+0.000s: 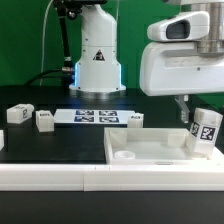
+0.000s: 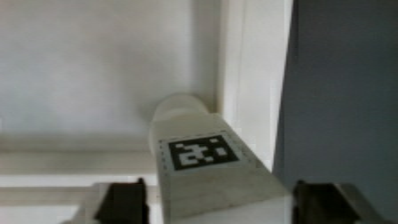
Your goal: Assemble one leg
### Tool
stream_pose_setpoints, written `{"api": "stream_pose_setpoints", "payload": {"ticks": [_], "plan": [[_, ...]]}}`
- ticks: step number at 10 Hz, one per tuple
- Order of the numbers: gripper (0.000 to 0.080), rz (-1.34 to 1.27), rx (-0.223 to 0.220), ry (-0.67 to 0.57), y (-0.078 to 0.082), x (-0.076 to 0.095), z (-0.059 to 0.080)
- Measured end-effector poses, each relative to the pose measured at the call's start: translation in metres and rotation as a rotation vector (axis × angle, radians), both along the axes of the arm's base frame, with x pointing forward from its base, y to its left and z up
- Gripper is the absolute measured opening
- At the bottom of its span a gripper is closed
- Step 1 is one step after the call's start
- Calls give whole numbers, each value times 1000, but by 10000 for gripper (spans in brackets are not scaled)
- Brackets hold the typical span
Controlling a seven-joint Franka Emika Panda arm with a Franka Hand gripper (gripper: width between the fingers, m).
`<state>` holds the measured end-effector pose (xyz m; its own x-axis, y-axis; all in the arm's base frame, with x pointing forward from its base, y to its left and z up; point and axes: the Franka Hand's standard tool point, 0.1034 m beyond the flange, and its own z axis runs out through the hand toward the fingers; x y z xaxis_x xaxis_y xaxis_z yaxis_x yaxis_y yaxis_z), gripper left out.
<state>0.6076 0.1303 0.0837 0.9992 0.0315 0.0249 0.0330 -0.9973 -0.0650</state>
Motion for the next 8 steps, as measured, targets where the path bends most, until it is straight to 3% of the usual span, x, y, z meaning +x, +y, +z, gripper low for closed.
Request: {"api": "stream_pose_setpoints", "payload": {"ticks": [6,8], "plan": [[310,-69,4,2,-2,1,1],[307,-316,47,25,-5,2,2]]}}
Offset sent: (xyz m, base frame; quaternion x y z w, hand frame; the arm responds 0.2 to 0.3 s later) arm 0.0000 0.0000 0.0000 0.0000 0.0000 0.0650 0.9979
